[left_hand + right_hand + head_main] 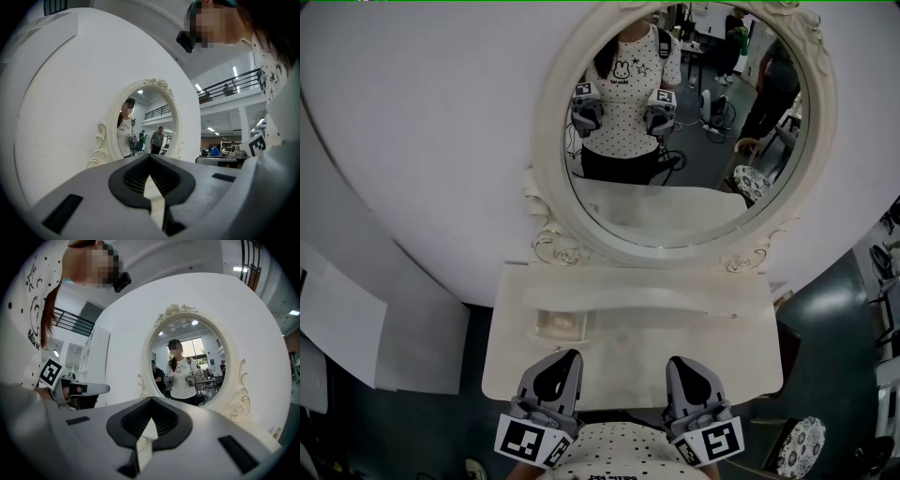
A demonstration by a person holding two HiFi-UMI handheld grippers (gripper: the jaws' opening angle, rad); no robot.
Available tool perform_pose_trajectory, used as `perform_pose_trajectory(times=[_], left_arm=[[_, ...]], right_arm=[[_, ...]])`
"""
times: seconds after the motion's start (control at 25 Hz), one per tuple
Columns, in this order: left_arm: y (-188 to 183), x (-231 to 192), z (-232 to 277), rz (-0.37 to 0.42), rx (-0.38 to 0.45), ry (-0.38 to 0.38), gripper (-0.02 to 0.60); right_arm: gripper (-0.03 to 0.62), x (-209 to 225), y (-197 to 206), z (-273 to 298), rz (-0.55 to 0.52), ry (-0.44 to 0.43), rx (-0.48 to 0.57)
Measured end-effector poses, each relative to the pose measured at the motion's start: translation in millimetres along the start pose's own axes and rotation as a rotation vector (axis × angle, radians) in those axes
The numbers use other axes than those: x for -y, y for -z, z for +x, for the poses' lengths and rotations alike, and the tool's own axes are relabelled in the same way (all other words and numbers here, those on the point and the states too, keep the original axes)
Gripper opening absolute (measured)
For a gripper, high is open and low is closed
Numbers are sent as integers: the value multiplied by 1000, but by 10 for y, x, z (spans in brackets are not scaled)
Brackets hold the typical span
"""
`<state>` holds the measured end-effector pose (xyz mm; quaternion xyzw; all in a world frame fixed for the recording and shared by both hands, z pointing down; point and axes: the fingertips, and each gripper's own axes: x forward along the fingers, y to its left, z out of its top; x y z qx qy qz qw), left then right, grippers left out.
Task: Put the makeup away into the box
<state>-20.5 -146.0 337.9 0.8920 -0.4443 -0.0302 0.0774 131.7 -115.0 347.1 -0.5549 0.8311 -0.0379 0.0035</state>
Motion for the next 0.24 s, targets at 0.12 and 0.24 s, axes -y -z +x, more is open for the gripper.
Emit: perform_pose_trajectory(times=[0.12, 0.24], left_arm=[[1, -7, 2, -1, 0, -3, 5], [-10, -14, 7, -1, 3, -4, 5]], right_arm=[[5, -3, -13, 9, -3, -1, 7], [5, -6, -49, 29, -7, -2, 23]])
